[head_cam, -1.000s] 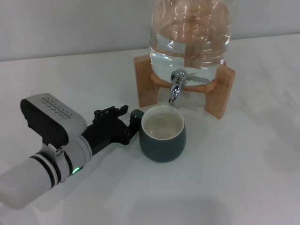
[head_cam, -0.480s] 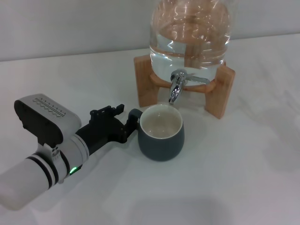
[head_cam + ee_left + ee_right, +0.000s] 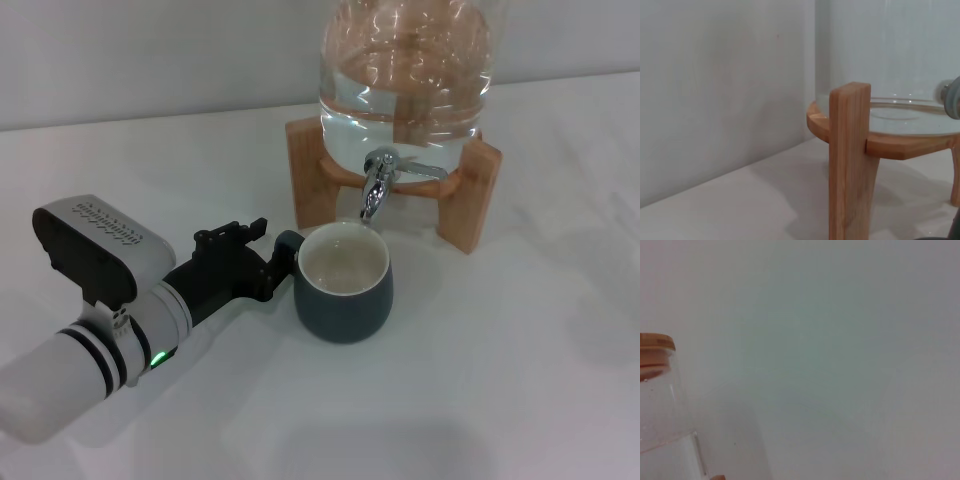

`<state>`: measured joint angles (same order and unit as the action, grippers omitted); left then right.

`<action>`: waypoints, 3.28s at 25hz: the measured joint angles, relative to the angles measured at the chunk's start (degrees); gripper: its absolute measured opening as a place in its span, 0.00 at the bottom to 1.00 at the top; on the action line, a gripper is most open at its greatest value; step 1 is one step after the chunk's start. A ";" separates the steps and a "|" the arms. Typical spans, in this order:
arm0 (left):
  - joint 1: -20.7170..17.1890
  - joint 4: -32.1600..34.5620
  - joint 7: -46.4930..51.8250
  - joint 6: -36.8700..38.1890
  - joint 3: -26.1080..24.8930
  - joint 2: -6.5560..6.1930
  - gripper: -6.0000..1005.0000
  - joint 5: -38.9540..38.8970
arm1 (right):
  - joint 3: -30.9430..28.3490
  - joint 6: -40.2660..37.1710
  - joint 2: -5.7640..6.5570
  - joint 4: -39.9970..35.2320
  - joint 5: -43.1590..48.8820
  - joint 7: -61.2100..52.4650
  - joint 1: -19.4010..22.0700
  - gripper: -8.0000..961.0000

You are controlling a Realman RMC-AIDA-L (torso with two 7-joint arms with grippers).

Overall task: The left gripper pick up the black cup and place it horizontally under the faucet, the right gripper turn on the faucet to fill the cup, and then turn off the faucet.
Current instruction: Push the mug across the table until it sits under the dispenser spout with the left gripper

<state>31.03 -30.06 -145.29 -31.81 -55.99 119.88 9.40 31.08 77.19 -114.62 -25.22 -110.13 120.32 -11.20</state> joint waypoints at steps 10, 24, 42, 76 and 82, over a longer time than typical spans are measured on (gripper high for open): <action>0.30 0.17 -0.06 0.08 0.01 0.01 0.45 -0.01 | 0.03 -0.03 -0.07 0.00 0.00 0.00 -0.05 0.88; 1.39 0.41 0.00 0.09 -1.10 0.33 0.45 -0.49 | 0.17 0.03 -0.08 0.00 0.22 0.00 -0.06 0.88; 2.58 0.51 0.01 1.19 3.22 0.20 0.44 -3.08 | 0.05 0.28 -0.08 0.79 0.12 0.60 0.22 0.88; -0.12 -2.32 -0.05 2.87 3.19 0.10 0.44 -3.07 | 0.03 -0.02 0.07 0.79 -0.09 0.62 -0.06 0.88; -1.66 -3.16 -0.04 2.18 2.91 -0.07 0.44 -3.22 | -0.06 -0.03 0.10 0.79 -0.09 0.62 0.03 0.88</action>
<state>29.36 -33.22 -145.32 -29.63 -53.08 119.81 6.18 31.02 77.16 -114.52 -24.43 -110.22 120.94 -11.17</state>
